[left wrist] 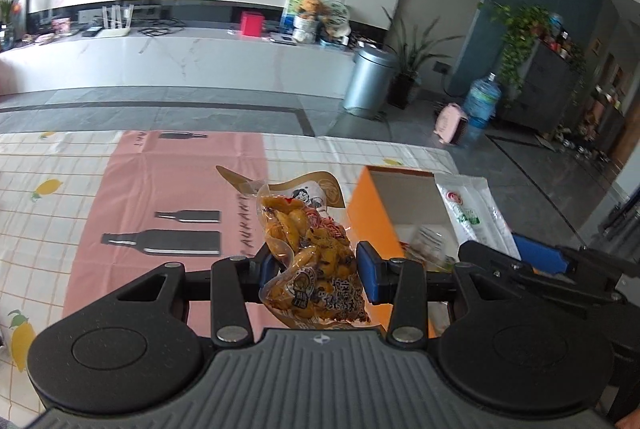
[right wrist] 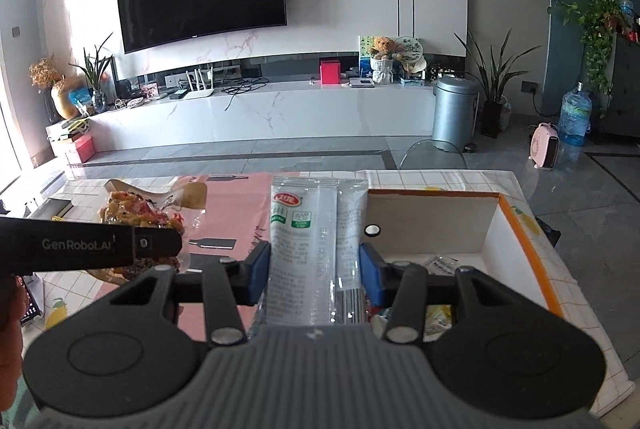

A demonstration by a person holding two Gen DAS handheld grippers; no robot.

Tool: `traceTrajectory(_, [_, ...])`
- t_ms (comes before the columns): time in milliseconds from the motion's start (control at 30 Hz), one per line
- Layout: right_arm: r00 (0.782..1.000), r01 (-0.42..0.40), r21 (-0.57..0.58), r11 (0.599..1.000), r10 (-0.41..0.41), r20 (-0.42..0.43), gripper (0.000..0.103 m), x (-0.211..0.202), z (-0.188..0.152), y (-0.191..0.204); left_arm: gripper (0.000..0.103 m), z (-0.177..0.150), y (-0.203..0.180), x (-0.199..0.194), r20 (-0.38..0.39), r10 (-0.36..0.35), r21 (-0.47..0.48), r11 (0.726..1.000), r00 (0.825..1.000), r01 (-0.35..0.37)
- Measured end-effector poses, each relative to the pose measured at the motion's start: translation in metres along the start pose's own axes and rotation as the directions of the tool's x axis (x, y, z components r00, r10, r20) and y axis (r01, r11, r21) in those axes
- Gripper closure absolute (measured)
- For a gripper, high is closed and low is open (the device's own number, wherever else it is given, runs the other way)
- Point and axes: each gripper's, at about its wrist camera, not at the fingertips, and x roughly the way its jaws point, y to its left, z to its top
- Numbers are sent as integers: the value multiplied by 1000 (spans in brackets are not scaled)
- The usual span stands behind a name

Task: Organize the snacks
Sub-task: 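Carry both packs over the orange box and open both tools to drop them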

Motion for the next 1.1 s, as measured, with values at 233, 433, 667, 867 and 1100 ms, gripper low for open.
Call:
traceTrajectory(233, [995,77,-33,997,-79,-55,58,-25,14,-58,56,9,-39,15,-56,-98,92,990,994,103])
traceTrajectory(433, [977,118,-46,992,-124,-173,58,-18,16,-109,56,19,-82,43,-128,-172,206,959,977,196])
traceTrajectory(667, [946,67,-92,994,-93,-310,58,22,5,-130,56,14,-118,95,-243,-160,379,892,957,246])
traceTrajectory(867, [908,23,-91,996,-59,-415,58,71,-4,-142,56,5,-131,140,-323,-66,508,830,944,232])
traceTrajectory(1100, [883,-7,-93,996,-38,-468,58,118,-9,-150,56,0,-143,182,-344,65,663,724,937,193])
